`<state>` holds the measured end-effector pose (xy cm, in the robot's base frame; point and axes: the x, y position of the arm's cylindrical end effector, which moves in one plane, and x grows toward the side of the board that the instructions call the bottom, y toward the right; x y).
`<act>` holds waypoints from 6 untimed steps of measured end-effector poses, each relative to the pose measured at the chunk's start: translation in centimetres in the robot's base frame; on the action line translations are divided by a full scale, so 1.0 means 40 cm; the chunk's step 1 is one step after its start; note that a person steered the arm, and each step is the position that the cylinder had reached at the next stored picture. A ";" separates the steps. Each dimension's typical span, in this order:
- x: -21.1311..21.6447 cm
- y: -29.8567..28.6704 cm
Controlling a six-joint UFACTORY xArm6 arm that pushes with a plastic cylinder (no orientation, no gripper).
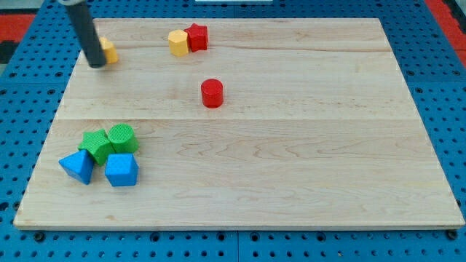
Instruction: Move the heart to the bottom of the hexagon
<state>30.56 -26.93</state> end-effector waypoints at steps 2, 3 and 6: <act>-0.037 0.046; 0.096 0.201; -0.053 0.262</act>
